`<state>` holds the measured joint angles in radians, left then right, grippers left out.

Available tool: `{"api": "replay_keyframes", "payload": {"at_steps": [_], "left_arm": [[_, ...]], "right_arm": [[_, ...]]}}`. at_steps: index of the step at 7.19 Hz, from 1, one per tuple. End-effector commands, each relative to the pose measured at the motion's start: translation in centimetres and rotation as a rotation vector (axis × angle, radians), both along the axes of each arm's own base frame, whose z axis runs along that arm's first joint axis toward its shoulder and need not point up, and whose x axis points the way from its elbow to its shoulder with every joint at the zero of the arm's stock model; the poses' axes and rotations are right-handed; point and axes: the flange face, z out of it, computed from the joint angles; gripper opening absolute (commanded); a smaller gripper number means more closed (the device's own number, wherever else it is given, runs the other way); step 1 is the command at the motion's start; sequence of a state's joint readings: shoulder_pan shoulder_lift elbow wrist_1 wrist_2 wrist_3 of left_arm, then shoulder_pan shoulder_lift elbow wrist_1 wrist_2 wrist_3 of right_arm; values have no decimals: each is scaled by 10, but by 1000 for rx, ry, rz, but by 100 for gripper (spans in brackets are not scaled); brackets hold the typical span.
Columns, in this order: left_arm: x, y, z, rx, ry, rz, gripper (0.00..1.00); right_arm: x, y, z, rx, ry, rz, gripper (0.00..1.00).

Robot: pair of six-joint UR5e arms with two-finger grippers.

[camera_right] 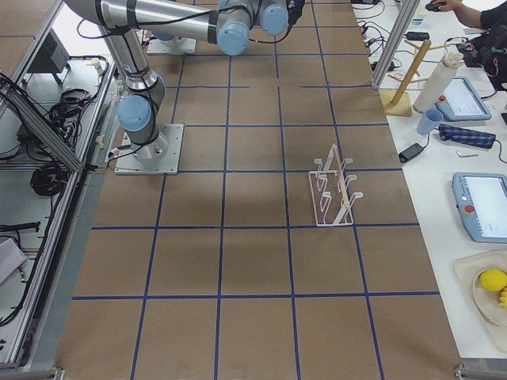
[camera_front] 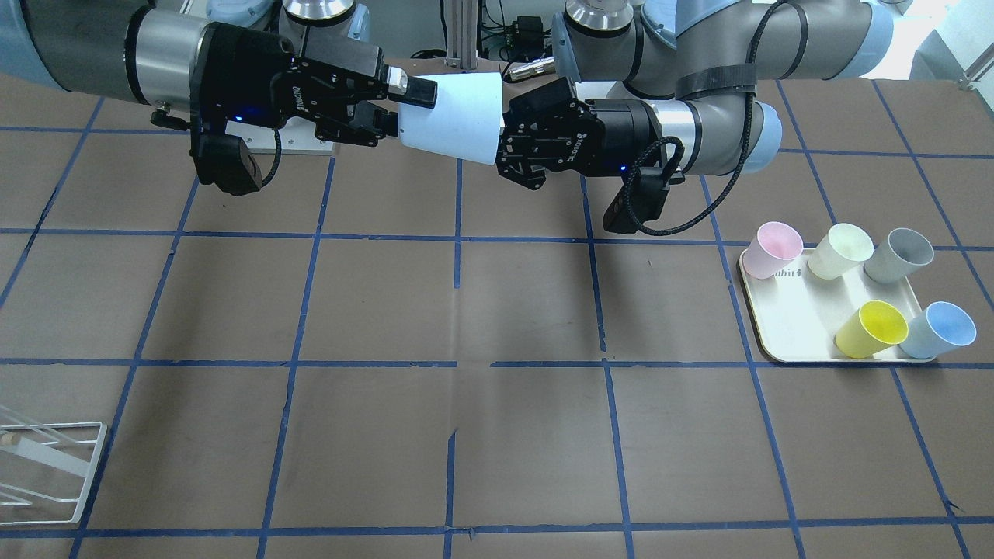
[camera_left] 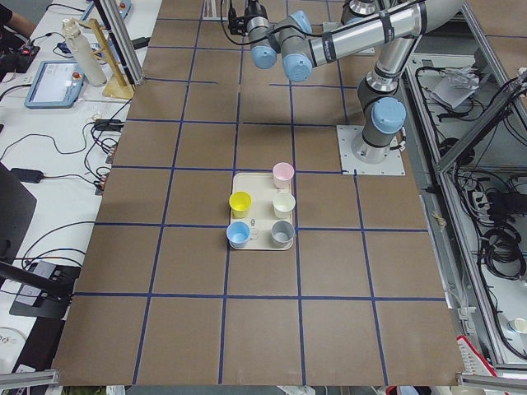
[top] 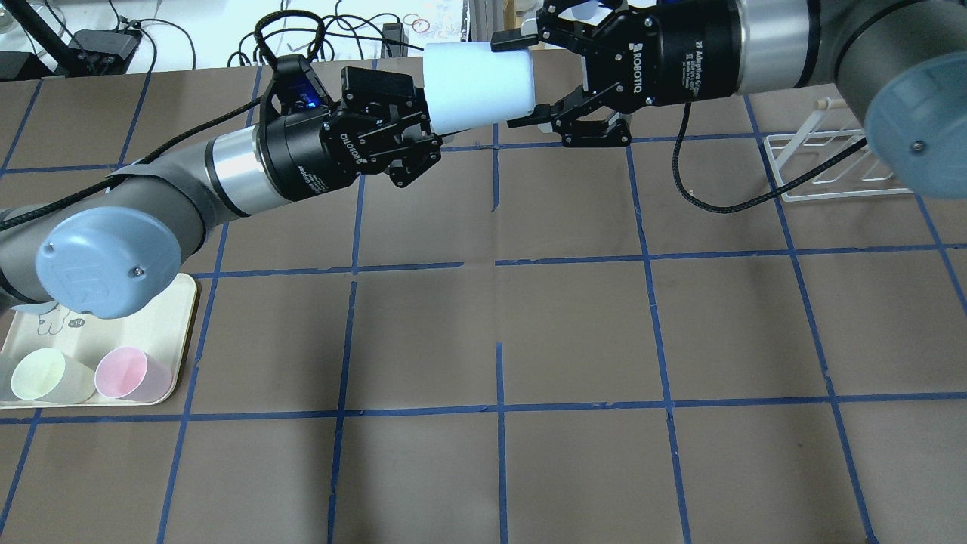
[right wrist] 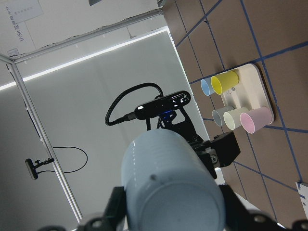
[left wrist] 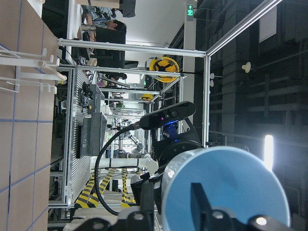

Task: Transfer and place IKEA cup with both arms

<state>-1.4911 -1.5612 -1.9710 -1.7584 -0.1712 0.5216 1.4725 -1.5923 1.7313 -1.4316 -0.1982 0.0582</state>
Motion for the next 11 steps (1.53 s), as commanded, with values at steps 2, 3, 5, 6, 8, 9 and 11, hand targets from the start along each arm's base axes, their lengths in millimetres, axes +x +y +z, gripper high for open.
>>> {"api": "replay_keyframes", "payload": {"at_steps": [2, 3, 5, 6, 8, 9, 11], "left_arm": [[0, 1, 3, -16, -4, -1, 0], [0, 1, 4, -18, -4, -1, 0], [0, 2, 5, -19, -4, -1, 0], [0, 2, 6, -19, -4, -1, 0], [0, 3, 9, -26, -4, -1, 0], [1, 4, 11, -27, -6, 1, 0], [21, 7, 9, 48, -165, -59, 0]], "right_arm": [[0, 1, -1, 13, -2, 0, 71], [0, 0, -1, 34, -5, -5, 100], [-5, -3, -1, 55, 0, -20, 100], [-8, -4, 0, 56, 0, -24, 100], [-16, -8, 4, 108, -2, -54, 100], [-50, -19, 7, 110, -4, -122, 100], [-118, -32, 5, 121, -9, -253, 100]]}}
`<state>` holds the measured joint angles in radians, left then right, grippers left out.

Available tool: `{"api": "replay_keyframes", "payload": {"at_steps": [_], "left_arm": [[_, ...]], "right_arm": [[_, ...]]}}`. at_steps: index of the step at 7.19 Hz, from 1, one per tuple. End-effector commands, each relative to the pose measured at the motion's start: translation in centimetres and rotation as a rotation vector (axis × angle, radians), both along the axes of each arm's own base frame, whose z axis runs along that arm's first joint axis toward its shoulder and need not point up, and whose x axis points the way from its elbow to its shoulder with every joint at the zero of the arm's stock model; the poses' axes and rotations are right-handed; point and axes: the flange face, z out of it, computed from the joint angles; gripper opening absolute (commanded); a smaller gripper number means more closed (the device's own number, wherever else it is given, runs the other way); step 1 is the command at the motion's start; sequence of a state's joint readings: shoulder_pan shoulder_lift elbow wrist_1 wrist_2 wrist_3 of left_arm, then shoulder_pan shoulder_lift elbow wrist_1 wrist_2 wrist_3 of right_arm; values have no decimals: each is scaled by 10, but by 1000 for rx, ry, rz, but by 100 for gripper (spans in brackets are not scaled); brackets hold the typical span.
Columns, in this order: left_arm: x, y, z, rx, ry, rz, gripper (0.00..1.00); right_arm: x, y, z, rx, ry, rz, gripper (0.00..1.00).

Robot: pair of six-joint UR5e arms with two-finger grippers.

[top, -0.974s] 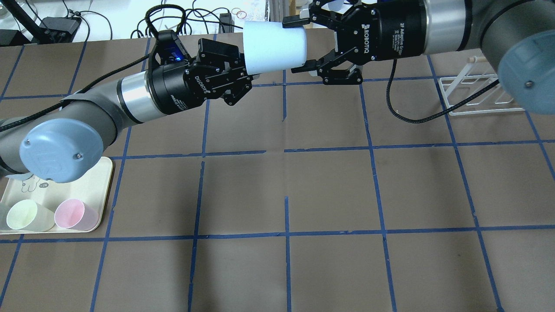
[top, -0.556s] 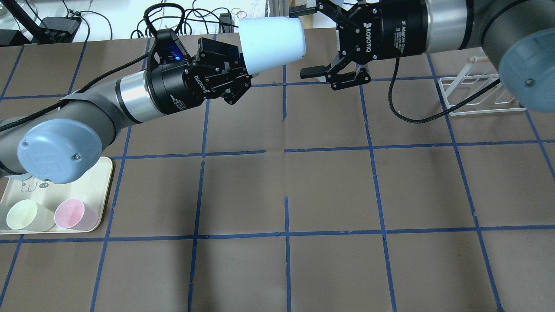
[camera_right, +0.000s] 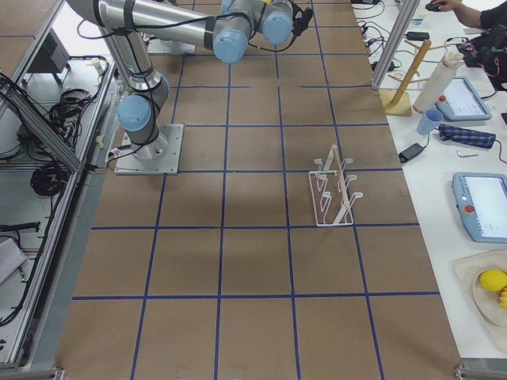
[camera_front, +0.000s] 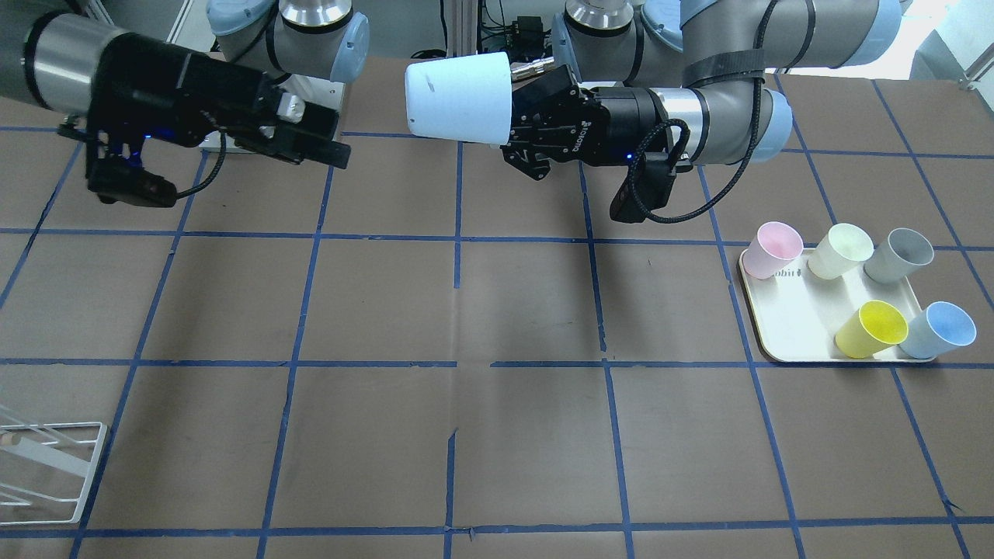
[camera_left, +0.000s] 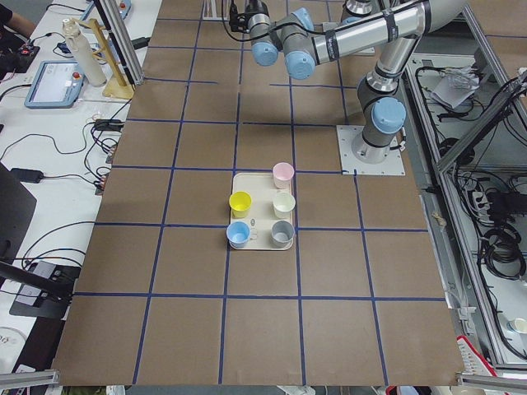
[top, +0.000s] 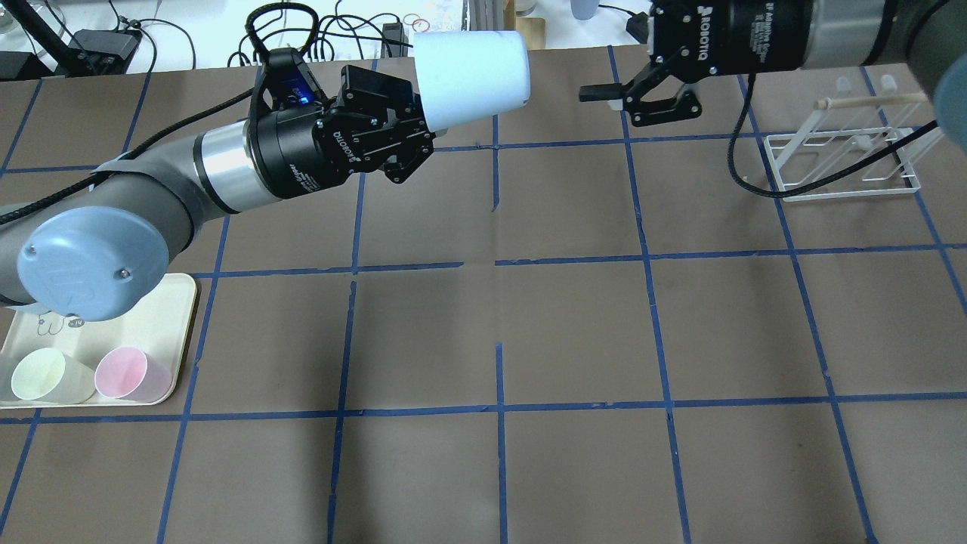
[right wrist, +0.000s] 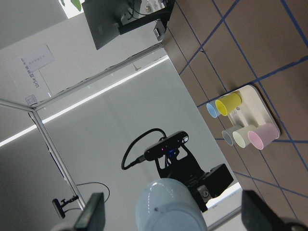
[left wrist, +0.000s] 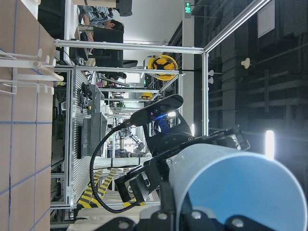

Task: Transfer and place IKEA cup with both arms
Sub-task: 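Open the right gripper and pull it back while the left gripper holds the cup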

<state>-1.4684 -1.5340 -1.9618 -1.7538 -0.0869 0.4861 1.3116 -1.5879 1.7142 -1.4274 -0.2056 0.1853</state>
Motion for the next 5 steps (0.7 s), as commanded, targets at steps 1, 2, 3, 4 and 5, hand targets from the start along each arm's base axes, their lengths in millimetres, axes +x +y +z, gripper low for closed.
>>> {"api": "replay_keyframes", "payload": {"at_steps": [1, 2, 3, 4, 5], "left_arm": [[41, 1, -7, 58, -221, -31, 0], [76, 1, -18, 82, -389, -45, 0], [113, 0, -29, 87, -571, -57, 0], [152, -2, -39, 84, -786, -67, 0], [190, -9, -44, 85, -976, -67, 0]], "right_arm": [[-42, -4, -6, 18, 91, -54, 100], [-48, 6, -19, 68, 287, 0, 100], [-53, 16, -23, 97, 432, 35, 100], [-58, 33, -21, 117, 613, 73, 100], [-65, 47, -12, 121, 753, 90, 100]]}}
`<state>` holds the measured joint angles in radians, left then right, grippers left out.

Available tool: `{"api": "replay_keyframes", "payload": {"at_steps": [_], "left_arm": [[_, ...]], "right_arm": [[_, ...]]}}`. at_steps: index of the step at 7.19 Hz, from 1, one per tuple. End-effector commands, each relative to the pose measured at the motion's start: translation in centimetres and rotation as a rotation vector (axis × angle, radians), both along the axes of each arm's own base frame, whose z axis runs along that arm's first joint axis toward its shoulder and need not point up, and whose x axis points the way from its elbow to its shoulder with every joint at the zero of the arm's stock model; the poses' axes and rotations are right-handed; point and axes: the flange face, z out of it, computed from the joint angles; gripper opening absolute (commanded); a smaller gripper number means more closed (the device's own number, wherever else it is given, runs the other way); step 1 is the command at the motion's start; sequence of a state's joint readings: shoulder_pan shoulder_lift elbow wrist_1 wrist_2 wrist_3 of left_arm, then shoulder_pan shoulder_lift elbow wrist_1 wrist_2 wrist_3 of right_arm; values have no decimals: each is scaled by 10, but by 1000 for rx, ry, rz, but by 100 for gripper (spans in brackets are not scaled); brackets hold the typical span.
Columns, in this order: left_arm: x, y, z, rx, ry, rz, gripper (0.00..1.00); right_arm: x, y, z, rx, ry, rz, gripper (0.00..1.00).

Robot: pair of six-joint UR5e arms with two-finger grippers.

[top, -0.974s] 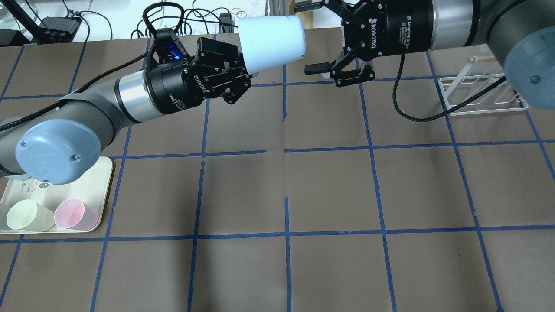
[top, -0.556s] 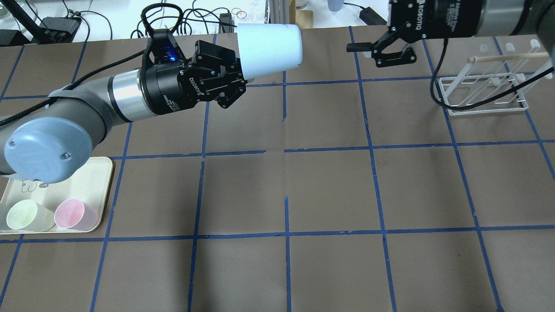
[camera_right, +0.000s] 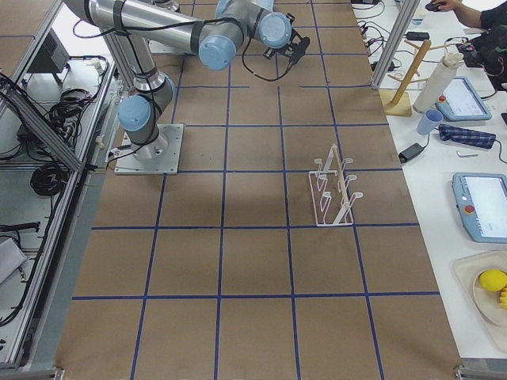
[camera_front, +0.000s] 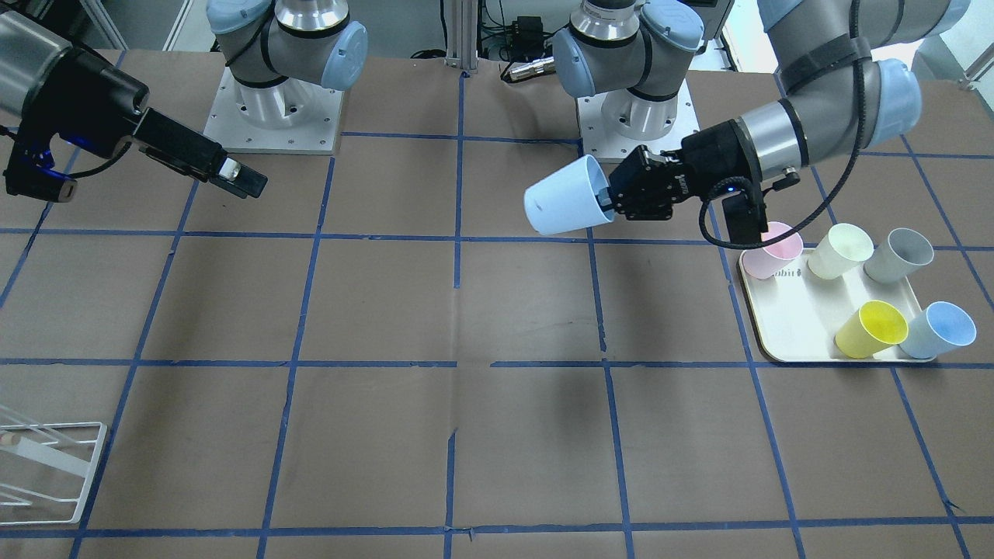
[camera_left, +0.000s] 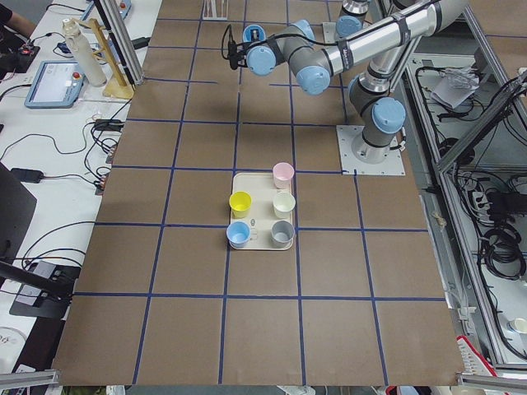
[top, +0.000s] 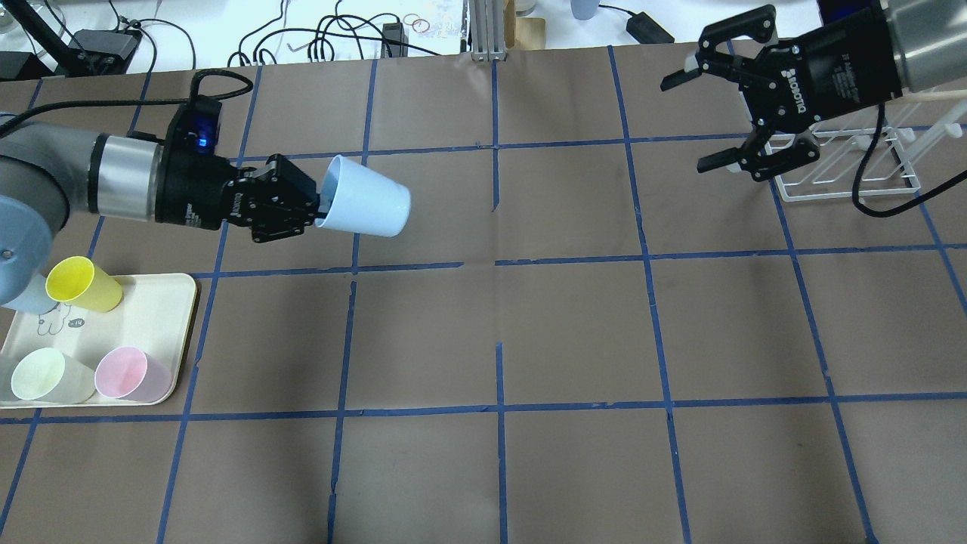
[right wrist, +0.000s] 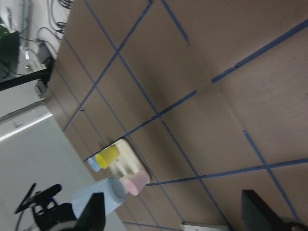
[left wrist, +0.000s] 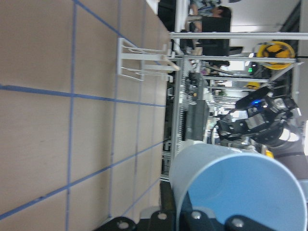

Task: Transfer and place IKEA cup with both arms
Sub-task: 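Lower the cup onto the white tray with the left gripper while the right arm retracts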

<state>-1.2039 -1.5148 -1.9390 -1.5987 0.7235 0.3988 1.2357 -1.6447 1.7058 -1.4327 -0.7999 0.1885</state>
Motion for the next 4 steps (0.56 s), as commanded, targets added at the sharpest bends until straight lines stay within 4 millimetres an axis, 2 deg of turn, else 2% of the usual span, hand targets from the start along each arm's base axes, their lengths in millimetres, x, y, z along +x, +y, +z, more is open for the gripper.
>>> {"api": "replay_keyframes", "payload": {"at_steps": [1, 3, 4], "left_arm": [[74, -16, 0, -18, -440, -34, 0], [124, -46, -4, -1, -758, -100, 0], [154, -60, -27, -3, -815, -142, 0]], "right_arm": [[-12, 34, 25, 2, 350, 60, 100], [0, 49, 27, 29, 551, 148, 100], [17, 51, 28, 13, 685, 216, 100]]}}
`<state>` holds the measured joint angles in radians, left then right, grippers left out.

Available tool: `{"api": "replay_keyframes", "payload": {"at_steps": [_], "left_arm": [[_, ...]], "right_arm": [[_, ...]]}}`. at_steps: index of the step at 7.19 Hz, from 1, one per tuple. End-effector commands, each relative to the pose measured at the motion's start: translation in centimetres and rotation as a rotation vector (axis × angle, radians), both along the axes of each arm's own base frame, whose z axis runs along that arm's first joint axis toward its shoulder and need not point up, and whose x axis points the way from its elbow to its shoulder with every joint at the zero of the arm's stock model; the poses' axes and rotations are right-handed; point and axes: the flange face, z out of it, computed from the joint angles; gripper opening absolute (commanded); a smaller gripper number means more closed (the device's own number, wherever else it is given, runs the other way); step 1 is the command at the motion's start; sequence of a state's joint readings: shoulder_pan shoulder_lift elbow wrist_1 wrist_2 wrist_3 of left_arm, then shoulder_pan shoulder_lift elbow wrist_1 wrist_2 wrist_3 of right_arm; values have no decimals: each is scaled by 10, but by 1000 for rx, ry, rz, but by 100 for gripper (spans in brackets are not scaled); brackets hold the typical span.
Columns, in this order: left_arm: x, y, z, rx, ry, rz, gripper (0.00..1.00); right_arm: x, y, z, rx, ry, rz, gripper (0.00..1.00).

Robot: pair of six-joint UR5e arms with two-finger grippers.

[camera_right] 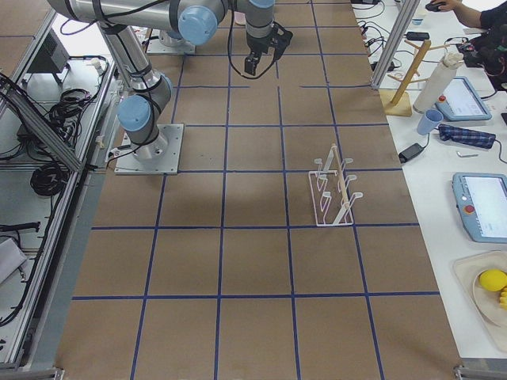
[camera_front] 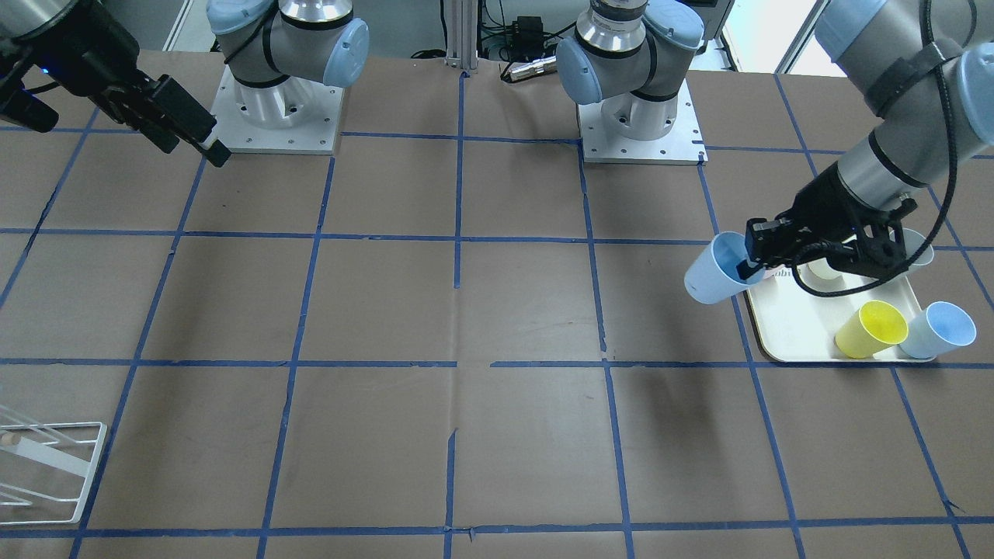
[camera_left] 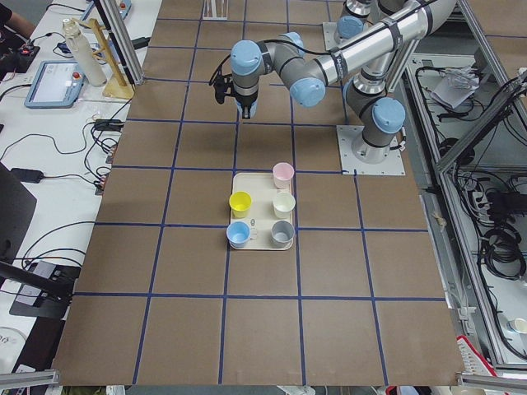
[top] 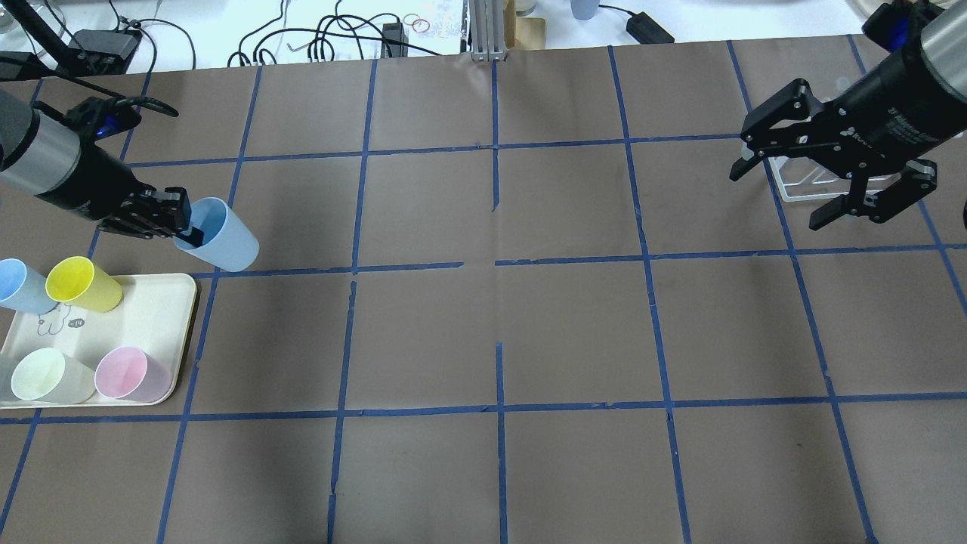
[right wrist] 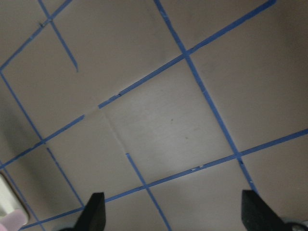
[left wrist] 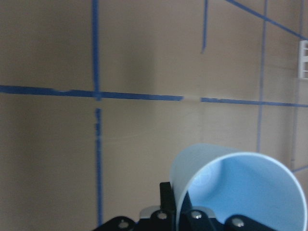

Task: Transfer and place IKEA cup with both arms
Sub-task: 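Lower the cup onto the white tray with the left gripper while the right arm retracts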

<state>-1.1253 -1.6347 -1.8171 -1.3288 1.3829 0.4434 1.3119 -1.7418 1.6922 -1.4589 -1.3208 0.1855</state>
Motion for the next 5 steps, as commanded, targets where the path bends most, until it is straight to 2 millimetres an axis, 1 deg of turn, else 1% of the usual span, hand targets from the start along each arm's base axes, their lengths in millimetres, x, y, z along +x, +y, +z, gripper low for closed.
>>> {"api": "replay_keyframes", "payload": {"at_steps": [1, 2, 3, 4, 5], "left_arm": [[70, -30, -42, -27, -141, -78, 0], [107, -35, -69, -51, -151, -125, 0], [128, -36, -87, -34, -135, -113, 0], [137, -37, -98, -21, -127, -120, 0], [144, -37, -107, -10, -121, -145, 0]], "right_arm": [[34, 8, 3, -10, 245, 137, 100], [48, 11, 3, -20, 305, 183, 100], [63, 15, -4, -12, 322, 231, 100], [75, 13, -10, -24, 314, 255, 100], [77, 9, -20, -22, 310, 271, 100]]}}
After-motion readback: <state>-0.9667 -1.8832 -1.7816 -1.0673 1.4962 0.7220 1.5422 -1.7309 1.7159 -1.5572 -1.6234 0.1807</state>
